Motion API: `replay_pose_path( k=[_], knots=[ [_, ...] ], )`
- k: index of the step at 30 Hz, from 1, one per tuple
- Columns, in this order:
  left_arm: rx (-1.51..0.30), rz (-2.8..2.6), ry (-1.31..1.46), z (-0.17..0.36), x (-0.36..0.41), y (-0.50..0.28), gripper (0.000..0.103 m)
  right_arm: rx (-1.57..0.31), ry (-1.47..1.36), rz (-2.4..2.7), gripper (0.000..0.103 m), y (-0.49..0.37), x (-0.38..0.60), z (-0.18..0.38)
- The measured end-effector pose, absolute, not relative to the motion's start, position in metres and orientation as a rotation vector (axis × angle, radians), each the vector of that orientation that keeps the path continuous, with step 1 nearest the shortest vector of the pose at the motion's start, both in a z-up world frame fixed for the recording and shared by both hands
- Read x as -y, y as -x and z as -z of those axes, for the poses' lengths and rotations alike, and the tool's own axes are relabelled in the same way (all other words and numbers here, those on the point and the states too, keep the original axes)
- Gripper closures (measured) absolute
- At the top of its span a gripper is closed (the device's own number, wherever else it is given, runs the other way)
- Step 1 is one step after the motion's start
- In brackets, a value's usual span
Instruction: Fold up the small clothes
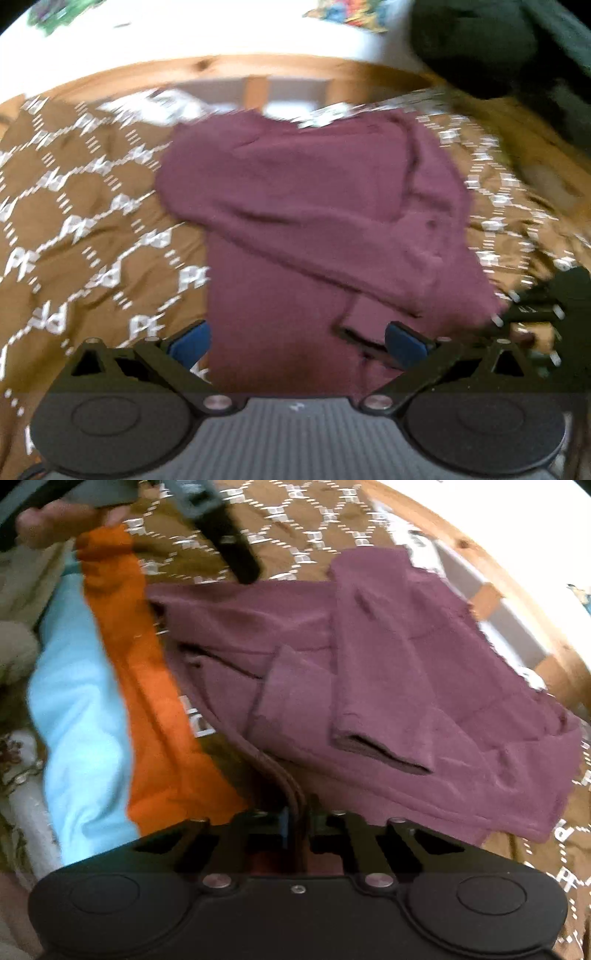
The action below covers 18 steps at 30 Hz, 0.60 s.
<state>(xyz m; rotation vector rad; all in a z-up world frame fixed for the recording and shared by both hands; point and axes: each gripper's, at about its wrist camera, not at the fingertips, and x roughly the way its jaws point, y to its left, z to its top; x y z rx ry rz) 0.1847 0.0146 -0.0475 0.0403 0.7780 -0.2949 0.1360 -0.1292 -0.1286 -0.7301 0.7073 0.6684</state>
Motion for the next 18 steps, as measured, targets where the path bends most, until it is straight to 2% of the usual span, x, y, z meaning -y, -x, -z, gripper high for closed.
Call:
replay_pose_path(
  k=[4, 9, 18],
  knots=[
    [-0.724, 0.404, -0.145, 0.047, 0.008, -0.169, 0.001, -0.620, 0.595, -0.590, 0.098, -0.140, 0.147, 0.106],
    [-0.755, 0.408, -0.352, 0.066, 0.043, -0.162, 0.001, -0.583, 0.380, -0.526, 0.098, -0.151, 0.177, 0.086],
    [-0.816, 0.388, -0.577, 0.102, 0.077, -0.164, 0.001, -0.570, 0.299, -0.517, 0.098, -0.161, 0.185, 0.081]
  ],
)
